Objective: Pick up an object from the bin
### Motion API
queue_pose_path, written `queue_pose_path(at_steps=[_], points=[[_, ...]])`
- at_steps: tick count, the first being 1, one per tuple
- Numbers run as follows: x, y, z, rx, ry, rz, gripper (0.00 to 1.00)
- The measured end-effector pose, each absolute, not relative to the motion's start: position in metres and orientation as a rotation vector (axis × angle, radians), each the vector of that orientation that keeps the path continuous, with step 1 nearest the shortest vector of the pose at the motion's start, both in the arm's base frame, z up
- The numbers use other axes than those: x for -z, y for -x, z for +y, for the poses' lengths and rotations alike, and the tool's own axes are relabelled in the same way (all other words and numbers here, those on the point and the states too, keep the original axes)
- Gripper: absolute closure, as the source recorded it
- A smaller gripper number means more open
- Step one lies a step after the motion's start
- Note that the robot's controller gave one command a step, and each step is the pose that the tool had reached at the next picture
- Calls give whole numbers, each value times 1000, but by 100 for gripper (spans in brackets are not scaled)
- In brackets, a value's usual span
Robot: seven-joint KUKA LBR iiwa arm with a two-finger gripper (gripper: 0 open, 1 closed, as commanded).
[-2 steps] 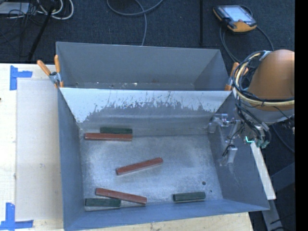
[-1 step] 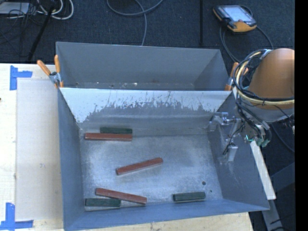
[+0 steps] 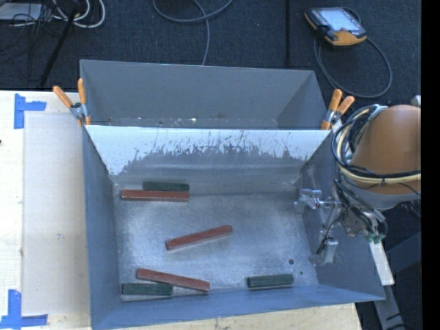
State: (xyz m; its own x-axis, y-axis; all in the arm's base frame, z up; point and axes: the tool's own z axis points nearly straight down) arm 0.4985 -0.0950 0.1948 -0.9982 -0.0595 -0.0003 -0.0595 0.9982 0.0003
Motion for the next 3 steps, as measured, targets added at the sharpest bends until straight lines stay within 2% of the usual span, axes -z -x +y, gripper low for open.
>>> queue_pose_path(at_steps=[1, 2, 3], points=[[-161, -482, -86, -2, 127, 3144, 0], [-148, -482, -38, -1, 209, 3137, 0], [-115, -479, -37, -1, 582, 3088, 0]])
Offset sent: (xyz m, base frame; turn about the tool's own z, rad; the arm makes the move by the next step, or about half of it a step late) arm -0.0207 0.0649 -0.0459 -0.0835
